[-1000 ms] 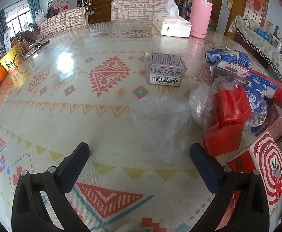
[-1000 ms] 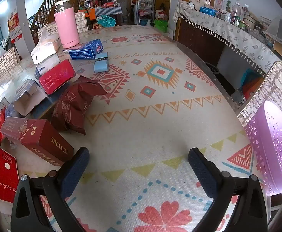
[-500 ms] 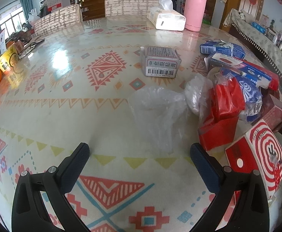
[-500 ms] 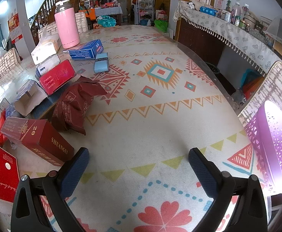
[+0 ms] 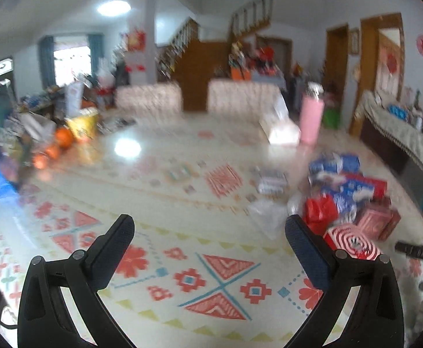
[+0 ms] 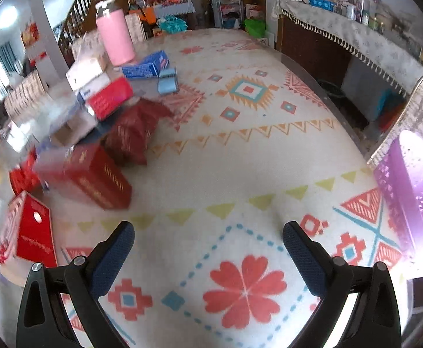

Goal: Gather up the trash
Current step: 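Move both tools over the cluttered table toward the red boxes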

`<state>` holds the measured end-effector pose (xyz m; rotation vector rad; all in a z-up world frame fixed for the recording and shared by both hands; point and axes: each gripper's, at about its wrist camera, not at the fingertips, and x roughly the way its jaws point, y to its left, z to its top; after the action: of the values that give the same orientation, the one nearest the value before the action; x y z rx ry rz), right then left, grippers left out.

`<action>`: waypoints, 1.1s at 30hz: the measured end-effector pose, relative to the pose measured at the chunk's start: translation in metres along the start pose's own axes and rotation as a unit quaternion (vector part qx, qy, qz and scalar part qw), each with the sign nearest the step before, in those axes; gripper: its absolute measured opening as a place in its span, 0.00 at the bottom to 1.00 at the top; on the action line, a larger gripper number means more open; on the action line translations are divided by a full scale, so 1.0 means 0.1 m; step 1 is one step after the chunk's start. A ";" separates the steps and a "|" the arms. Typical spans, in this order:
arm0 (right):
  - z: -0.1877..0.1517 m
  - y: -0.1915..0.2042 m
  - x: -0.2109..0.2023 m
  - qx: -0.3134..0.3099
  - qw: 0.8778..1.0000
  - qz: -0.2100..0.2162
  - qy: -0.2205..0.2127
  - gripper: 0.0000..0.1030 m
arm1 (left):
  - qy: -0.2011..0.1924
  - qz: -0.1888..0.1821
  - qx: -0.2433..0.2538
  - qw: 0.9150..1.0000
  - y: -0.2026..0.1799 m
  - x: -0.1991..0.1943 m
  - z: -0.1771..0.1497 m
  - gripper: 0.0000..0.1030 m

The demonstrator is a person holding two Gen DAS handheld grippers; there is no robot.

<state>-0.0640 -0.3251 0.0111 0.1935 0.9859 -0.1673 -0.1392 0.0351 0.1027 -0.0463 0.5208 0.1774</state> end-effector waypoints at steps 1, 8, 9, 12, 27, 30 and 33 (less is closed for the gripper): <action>-0.04 0.01 -0.04 0.004 1.000 0.008 -0.002 1.00 | -0.016 0.010 0.003 1.000 0.00 -0.10 0.00 1.00; -0.60 0.20 -0.94 -0.011 0.983 -0.003 -0.185 1.00 | -0.050 0.001 0.031 0.998 -0.12 -0.47 0.02 1.00; -0.71 0.22 -1.06 -0.014 0.976 -0.002 -0.216 1.00 | -0.038 -0.015 0.032 0.999 -0.14 -0.46 0.01 1.00; -0.99 0.28 -1.22 -0.035 0.966 0.051 -0.253 1.00 | -0.020 -0.024 0.037 0.999 -0.24 -0.43 -0.08 1.00; -1.00 0.36 -1.08 -0.047 0.980 0.045 -0.190 1.00 | 0.073 -0.001 0.060 0.995 -0.35 0.00 -0.45 1.00; -1.01 0.36 -1.07 -0.044 0.980 0.040 -0.190 1.00 | 0.086 -0.007 0.058 0.995 -0.35 0.06 -0.47 1.00; -1.00 0.35 -1.04 -0.040 0.981 0.038 -0.186 1.00 | 0.095 -0.011 0.059 0.994 -0.37 0.11 -0.48 1.00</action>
<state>-0.1930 -0.2620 0.0479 0.1195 0.6110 -0.0880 -0.1466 -0.0042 0.0550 0.0473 0.7194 0.1208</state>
